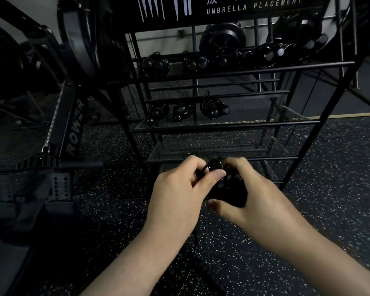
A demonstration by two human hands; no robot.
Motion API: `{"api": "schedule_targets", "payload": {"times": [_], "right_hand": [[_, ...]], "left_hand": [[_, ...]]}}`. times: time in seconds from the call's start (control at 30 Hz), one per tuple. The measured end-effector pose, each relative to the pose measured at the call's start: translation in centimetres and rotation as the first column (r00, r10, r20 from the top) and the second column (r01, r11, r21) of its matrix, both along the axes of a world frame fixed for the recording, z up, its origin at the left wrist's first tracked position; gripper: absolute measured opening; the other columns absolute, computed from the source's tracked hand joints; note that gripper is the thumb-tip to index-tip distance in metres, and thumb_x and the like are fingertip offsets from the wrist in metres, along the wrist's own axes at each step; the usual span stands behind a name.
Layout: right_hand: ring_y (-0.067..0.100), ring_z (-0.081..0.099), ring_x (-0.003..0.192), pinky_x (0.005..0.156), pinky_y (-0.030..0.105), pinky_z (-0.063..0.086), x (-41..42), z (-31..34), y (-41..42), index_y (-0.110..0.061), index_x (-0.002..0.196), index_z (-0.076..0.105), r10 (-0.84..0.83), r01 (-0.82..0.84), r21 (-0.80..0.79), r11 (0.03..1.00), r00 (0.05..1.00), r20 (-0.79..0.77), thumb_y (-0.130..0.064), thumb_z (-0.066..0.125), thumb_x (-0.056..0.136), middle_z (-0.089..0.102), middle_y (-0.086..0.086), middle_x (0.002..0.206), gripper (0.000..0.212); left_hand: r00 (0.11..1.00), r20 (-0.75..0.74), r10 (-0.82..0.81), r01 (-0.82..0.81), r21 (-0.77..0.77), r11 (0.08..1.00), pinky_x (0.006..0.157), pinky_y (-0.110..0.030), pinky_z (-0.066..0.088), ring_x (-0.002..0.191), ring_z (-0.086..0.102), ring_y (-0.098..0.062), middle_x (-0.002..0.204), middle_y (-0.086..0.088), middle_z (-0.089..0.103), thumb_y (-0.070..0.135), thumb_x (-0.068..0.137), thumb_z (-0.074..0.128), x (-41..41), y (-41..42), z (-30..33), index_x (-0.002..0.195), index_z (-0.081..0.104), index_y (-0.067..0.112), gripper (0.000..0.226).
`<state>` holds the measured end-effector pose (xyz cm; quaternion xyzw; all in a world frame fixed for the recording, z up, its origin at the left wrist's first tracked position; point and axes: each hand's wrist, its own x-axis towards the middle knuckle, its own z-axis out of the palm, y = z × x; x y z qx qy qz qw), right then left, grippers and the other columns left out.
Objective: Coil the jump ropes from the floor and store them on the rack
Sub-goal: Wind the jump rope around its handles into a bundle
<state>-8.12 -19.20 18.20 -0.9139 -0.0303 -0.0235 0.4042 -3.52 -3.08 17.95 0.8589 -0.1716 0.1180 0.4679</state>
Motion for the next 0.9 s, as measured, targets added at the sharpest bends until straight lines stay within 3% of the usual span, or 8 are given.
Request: {"api": "schedule_targets", "payload": {"times": [0.17, 0.23, 0.33, 0.4, 0.47, 0.57, 0.67, 0.9], "right_hand": [[-0.003, 0.065, 0.094, 0.072, 0.02, 0.051, 0.2, -0.5, 0.2, -0.056, 0.114, 0.039, 0.023, -0.015, 0.227, 0.974, 0.999, -0.031, -0.049, 0.075, 0.083, 0.065, -0.028, 0.107, 0.047], [-0.003, 0.067, 0.093, 0.077, 0.029, 0.057, 0.2, -0.5, 0.3, -0.055, 0.113, 0.04, 0.029, -0.013, 0.267, 0.964, 0.998, -0.057, -0.063, 0.068, 0.08, 0.066, -0.03, 0.107, 0.044], [0.003, 0.07, 0.085, 0.078, 0.039, 0.06, 0.3, -0.7, 0.6, -0.054, 0.112, 0.039, 0.031, -0.011, 0.295, 0.955, 0.997, -0.065, -0.072, 0.058, 0.075, 0.067, -0.028, 0.104, 0.045], [0.022, 0.071, 0.078, 0.072, 0.05, 0.061, 0.3, -0.7, 0.9, -0.052, 0.109, 0.041, 0.018, 0.01, 0.325, 0.946, 0.996, -0.082, -0.075, 0.058, 0.075, 0.07, -0.018, 0.097, 0.045], [0.041, 0.066, 0.073, 0.063, 0.06, 0.057, 0.4, -0.8, 1.1, -0.048, 0.107, 0.044, -0.014, 0.054, 0.383, 0.922, 0.994, -0.106, -0.065, 0.063, 0.08, 0.072, -0.002, 0.089, 0.038], [0.025, 0.044, 0.054, 0.049, 0.048, 0.047, 0.7, -1.1, 1.4, -0.044, 0.102, 0.045, -0.066, 0.117, 0.443, 0.889, 0.989, -0.13, -0.045, 0.057, 0.087, 0.066, 0.011, 0.08, 0.019], [0.015, 0.036, 0.05, 0.042, 0.032, 0.034, 0.8, -1.2, 1.2, -0.044, 0.1, 0.044, -0.052, 0.115, 0.451, 0.885, 0.987, -0.15, -0.032, 0.053, 0.095, 0.05, -0.002, 0.058, 0.016], [0.015, 0.034, 0.051, 0.039, 0.027, 0.03, 1.1, -1.2, 1.0, -0.036, 0.099, 0.05, -0.049, 0.133, 0.479, 0.868, 0.982, -0.184, -0.021, 0.054, 0.097, 0.045, -0.009, 0.056, 0.015]], "left_hand": [[0.994, 0.104, -0.019, 0.018, 0.009, 1.0, 0.056, -0.013, 0.041, 0.054, 0.05, 0.005, 0.058, 0.03, 0.052, 0.057, 0.082, 0.063, 0.0, -0.6, -0.1, 0.081, 0.067, 0.019, 0.039], [0.989, 0.146, -0.022, 0.022, 0.0, 1.0, 0.057, -0.026, 0.051, 0.053, 0.052, -0.001, 0.055, 0.022, 0.05, 0.059, 0.082, 0.061, 0.3, -0.4, -0.3, 0.079, 0.067, 0.018, 0.042], [0.983, 0.181, -0.029, 0.031, -0.012, 0.999, 0.053, -0.039, 0.052, 0.053, 0.058, -0.009, 0.053, 0.015, 0.049, 0.056, 0.085, 0.065, 0.6, -0.2, -0.6, 0.077, 0.068, 0.015, 0.042], [0.982, 0.184, -0.042, 0.048, -0.024, 0.999, 0.053, -0.034, 0.052, 0.056, 0.063, -0.009, 0.055, 0.014, 0.054, 0.055, 0.085, 0.066, 0.6, -0.2, -0.6, 0.076, 0.069, 0.014, 0.042], [0.976, 0.211, -0.048, 0.046, 0.012, 0.999, 0.051, -0.016, 0.043, 0.053, 0.055, -0.002, 0.054, 0.017, 0.048, 0.054, 0.086, 0.065, 0.5, -0.3, -0.5, 0.075, 0.068, 0.013, 0.042], [0.977, 0.21, -0.03, 0.019, 0.058, 0.998, 0.049, -0.013, 0.03, 0.049, 0.043, -0.003, 0.05, 0.017, 0.035, 0.053, 0.087, 0.064, 0.1, -0.6, -0.5, 0.072, 0.063, 0.016, 0.04], [0.981, 0.196, 0.016, -0.03, 0.069, 0.997, 0.047, -0.014, 0.028, 0.047, 0.042, -0.004, 0.047, 0.014, 0.033, 0.049, 0.087, 0.066, -0.1, -1.0, -0.7, 0.068, 0.06, 0.018, 0.037], [0.983, 0.167, 0.078, -0.097, 0.107, 0.99, 0.043, -0.027, 0.034, 0.047, 0.039, -0.009, 0.047, 0.012, 0.032, 0.047, 0.09, 0.062, -0.6, -1.5, -0.7, 0.062, 0.042, 0.03, 0.038]]}}
